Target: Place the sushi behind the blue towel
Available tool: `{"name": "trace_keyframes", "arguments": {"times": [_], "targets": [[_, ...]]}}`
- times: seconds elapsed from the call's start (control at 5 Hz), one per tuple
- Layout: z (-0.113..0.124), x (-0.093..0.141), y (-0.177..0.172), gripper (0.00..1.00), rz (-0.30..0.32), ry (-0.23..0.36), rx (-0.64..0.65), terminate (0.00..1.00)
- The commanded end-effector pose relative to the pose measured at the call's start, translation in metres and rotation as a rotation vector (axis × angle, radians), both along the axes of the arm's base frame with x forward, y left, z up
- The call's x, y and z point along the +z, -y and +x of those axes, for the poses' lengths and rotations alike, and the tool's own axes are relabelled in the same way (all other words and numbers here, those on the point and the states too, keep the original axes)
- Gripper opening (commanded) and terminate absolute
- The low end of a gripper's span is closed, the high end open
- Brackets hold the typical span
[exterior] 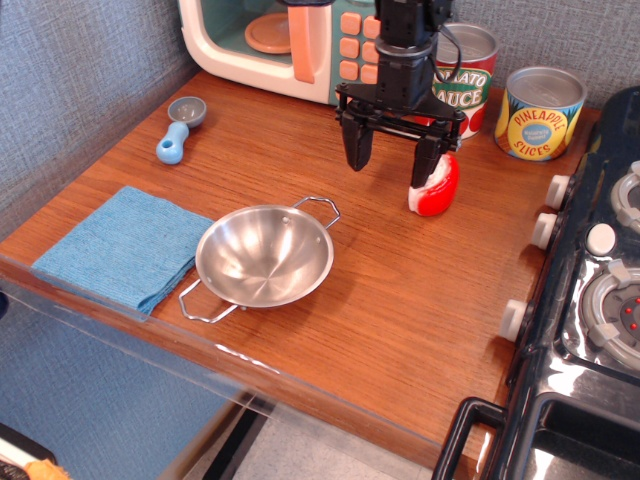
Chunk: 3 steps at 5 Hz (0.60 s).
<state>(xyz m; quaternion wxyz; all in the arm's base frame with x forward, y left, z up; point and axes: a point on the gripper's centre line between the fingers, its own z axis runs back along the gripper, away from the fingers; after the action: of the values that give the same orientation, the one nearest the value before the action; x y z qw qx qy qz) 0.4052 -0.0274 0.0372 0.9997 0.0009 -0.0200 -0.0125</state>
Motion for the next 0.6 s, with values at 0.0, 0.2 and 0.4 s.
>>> {"name": "trace_keyframes", "arguments": {"times": [0.0, 0.2, 0.4], "targets": [[-0.007, 0.072, -0.004, 1.0, 0.104, 0.201, 0.113, 0.0], [-0.008, 0.08, -0.003, 1.0, 0.088, 0.209, 0.112, 0.0], [0.002, 0.064, 0.007, 1.0, 0.018, 0.153, 0.074, 0.0]]}}
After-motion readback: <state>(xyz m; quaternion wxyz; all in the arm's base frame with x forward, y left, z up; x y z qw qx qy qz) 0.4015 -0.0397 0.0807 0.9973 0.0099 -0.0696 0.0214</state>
